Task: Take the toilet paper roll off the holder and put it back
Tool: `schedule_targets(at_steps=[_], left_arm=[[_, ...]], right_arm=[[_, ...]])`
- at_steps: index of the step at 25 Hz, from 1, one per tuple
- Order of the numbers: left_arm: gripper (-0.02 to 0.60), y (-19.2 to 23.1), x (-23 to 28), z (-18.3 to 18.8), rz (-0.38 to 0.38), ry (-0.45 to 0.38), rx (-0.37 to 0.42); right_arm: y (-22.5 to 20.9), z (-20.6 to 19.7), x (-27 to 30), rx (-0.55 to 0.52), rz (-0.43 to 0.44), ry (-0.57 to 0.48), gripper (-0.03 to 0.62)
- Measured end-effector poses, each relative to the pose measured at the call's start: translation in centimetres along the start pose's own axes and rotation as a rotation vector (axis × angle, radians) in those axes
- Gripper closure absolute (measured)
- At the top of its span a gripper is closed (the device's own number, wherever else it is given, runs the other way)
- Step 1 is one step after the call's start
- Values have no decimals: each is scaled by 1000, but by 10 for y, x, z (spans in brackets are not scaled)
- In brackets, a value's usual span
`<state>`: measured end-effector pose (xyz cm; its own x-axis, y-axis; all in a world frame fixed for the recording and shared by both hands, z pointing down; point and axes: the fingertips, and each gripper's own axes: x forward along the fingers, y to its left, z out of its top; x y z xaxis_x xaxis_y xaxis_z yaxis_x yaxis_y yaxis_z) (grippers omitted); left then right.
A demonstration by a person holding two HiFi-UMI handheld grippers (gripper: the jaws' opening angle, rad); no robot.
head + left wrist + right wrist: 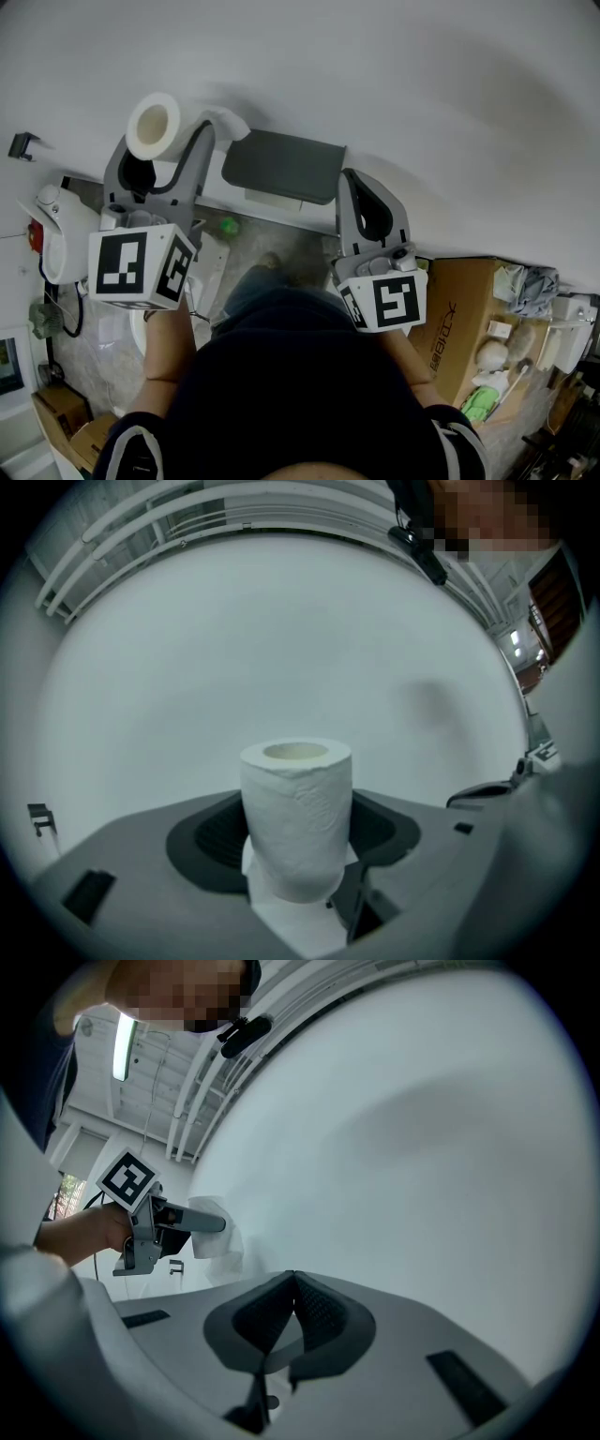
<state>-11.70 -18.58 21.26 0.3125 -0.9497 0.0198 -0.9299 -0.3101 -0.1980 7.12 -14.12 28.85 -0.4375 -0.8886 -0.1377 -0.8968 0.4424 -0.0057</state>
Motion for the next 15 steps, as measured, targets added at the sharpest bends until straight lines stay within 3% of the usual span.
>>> schedule_targets(at_steps=[15], left_arm=[[278,-36,15,-1,-82,-4,12]], right_arm=[[-9,3,-3,3,-15,-8,579]])
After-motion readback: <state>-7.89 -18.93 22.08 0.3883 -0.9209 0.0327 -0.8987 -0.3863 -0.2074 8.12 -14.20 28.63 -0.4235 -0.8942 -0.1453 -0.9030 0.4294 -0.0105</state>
